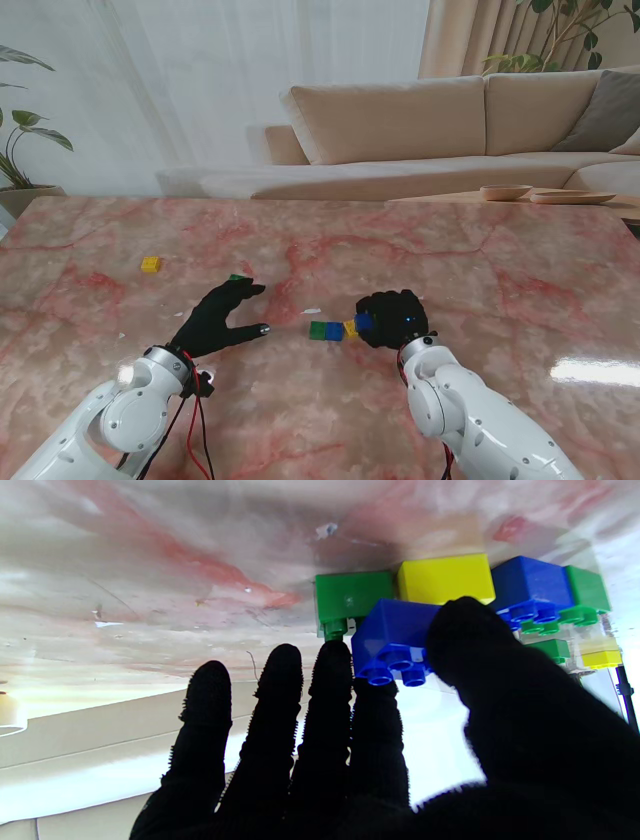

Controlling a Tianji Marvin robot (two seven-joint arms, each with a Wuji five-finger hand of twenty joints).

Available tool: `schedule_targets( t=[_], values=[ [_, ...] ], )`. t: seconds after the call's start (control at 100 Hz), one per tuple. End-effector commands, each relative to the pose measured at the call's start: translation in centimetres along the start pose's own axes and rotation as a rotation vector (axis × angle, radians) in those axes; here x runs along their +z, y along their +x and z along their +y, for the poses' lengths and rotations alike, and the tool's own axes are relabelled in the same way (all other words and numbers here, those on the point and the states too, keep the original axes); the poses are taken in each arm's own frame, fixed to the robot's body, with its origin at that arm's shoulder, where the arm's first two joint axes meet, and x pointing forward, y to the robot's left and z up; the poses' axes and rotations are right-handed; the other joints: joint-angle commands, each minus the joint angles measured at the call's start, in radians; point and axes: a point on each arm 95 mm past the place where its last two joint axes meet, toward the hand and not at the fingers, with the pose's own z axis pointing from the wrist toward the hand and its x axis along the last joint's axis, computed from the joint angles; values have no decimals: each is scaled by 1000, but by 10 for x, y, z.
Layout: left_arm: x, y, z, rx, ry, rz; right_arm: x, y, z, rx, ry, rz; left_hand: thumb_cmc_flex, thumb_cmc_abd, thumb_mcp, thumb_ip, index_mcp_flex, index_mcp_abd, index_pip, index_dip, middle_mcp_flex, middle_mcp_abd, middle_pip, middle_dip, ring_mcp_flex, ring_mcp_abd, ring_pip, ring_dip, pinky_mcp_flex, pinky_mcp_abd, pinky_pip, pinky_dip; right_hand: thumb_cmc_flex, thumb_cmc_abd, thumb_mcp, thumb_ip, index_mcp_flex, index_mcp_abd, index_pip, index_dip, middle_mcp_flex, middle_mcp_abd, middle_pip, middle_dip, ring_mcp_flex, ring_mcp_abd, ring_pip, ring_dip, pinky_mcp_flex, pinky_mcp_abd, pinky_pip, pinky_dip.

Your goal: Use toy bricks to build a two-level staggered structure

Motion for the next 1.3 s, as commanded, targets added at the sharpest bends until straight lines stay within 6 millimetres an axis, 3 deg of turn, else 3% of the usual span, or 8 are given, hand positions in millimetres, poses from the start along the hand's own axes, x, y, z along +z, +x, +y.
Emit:
schedule_targets(
  t=[0.0,0.54,1.29],
  values=[
    [-2,0,2,-2,-3,0,-2,-1,-7,-4,27,-2,-32,17,27,22,13,-4,-3,-5,-19,-18,-19,-13,-8,-45,-30,-11,-12,-43,-24,1,-1,5,34,38,13,-6,9,17,16,10,-12,-32,-2,-3,8,-5,6,-9,1,7],
    [-2,0,1,-4,-6,4,-1,-1,-5,-22,7,18,-32,18,26,22,14,-6,-2,-4,-19,-19,-18,-13,-9,-44,-31,-11,-12,-35,-29,6,3,-2,45,33,-8,-2,-15,0,-9,13,-29,-42,-13,-4,-1,-7,0,-8,-4,-7],
    [-2,0,1,-8,-7,4,1,-1,0,-62,-18,45,-33,25,20,21,15,-7,-4,-4,-19,-20,-18,-13,-9,-43,-33,-12,-14,-28,-34,12,35,-27,97,31,39,-27,5,-12,44,0,-21,-48,43,-10,14,-4,37,-2,17,-12]
  ],
)
